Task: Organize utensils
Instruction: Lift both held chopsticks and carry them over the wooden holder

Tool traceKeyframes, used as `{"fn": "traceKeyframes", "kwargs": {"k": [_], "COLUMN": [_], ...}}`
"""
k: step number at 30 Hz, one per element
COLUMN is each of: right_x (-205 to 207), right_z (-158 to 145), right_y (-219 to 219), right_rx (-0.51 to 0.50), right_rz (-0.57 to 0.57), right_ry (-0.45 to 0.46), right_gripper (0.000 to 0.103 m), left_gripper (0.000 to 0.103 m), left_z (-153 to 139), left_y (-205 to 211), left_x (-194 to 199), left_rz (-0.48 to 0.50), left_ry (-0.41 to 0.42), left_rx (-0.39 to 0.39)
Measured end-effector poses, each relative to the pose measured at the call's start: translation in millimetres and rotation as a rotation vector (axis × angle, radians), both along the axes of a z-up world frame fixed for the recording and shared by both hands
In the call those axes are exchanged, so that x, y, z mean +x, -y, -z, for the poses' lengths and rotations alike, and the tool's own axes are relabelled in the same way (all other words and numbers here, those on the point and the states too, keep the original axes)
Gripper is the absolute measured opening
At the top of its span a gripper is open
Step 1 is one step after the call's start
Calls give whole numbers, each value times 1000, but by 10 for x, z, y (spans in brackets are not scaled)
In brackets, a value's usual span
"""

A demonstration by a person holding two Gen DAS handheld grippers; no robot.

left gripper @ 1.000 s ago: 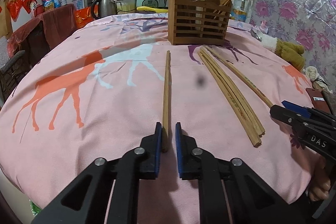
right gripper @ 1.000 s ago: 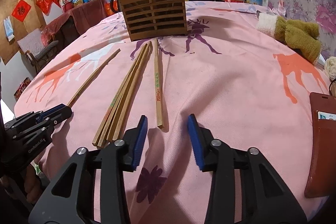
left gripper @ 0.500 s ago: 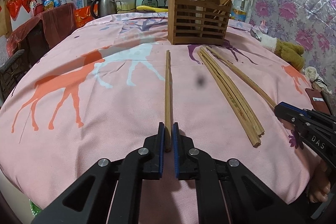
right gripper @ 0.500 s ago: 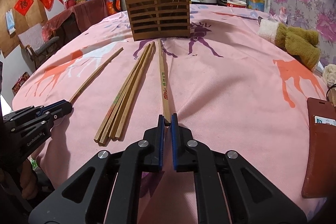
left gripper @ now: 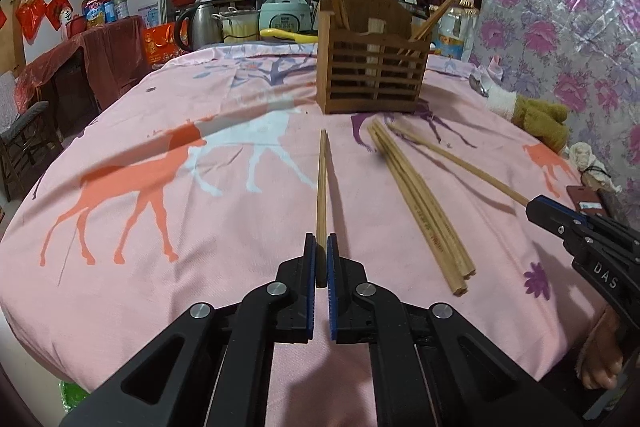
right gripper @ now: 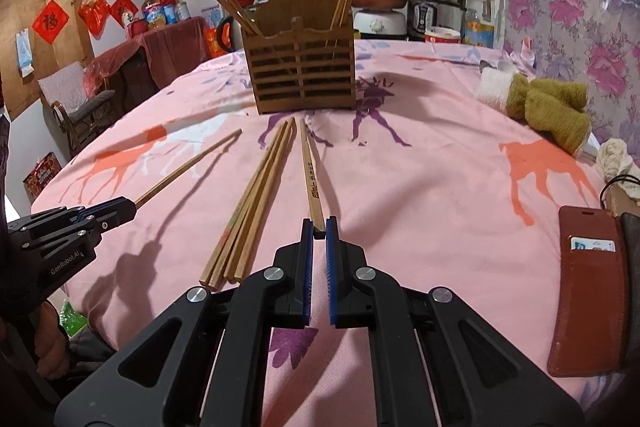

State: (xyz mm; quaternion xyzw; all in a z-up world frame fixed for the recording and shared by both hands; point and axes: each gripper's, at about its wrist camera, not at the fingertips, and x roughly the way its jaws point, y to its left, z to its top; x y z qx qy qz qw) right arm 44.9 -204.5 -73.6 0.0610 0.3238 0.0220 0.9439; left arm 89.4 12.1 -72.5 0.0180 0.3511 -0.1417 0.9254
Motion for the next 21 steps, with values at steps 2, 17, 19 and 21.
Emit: {"fn": "traceKeyframes", "kwargs": {"k": [2, 17, 19, 21], "right_x": [-20, -193, -173, -146], "right_z": [-47, -746, -796, -783], "right_y": [23, 228, 212, 195], "right_rx": [5, 97, 83, 73], "right_rz": [4, 20, 8, -8], "right_ry": [11, 169, 176, 164], "right_gripper": [7, 7, 7, 10], "left_gripper": [6, 6, 6, 6], "left_z": [-70, -665, -723, -769], "left_y": [-14, 54, 78, 92], "left_x": [-28, -193, -199, -207], "left_rz": [-3, 42, 53, 58], "left_ry": [12, 95, 106, 119], "left_rx": [-5, -32, -28, -29]}}
